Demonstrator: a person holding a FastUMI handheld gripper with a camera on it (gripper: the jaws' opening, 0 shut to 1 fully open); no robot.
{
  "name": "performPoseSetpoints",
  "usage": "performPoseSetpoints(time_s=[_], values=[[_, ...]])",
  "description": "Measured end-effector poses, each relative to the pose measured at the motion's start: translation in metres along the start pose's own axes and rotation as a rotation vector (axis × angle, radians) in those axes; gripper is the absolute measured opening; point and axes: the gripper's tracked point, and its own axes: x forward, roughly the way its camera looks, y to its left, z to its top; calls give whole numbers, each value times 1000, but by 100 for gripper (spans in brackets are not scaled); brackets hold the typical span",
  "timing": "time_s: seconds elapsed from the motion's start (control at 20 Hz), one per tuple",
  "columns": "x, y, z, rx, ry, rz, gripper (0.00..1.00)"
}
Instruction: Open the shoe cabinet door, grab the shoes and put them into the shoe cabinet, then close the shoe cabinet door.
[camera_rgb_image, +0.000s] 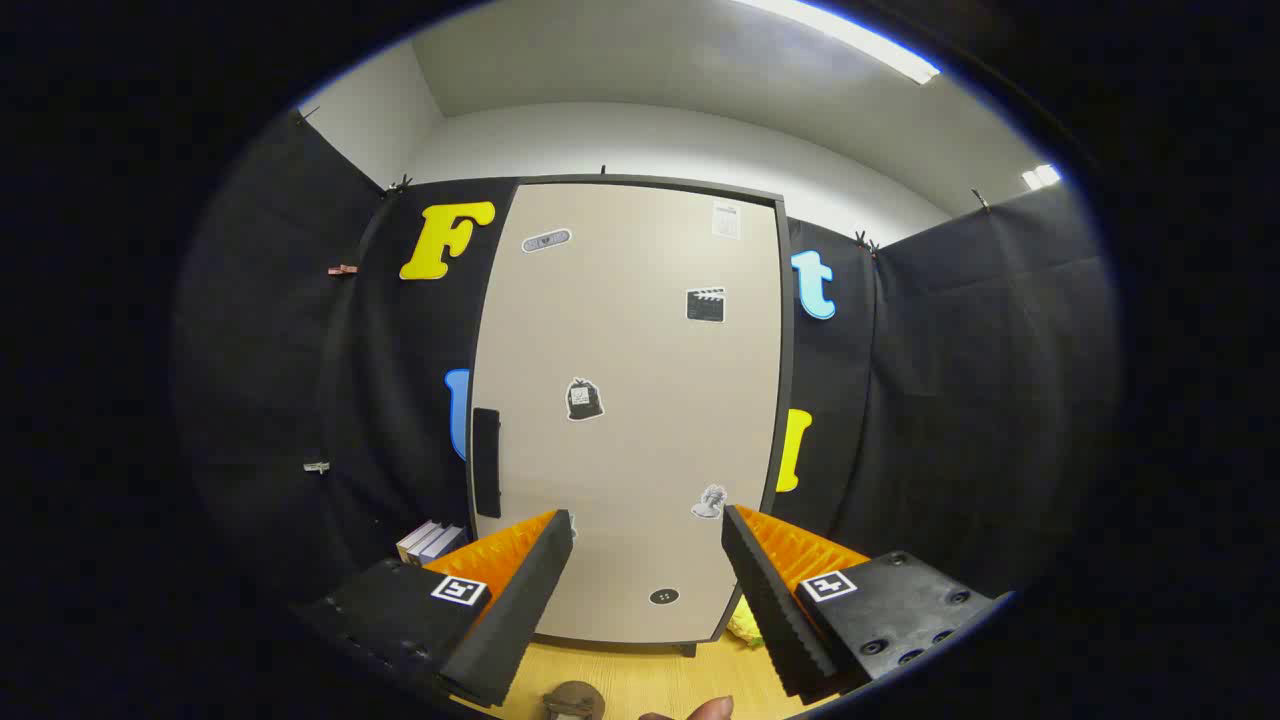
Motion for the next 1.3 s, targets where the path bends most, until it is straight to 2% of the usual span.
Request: performPoseSetpoints(time_s=[0.35,1.05,1.3], values=[[-6,14,-2,-8,11,-2,97],[-17,12,4,-12,4,-24,97],[-11,28,3,11,9,1,97]])
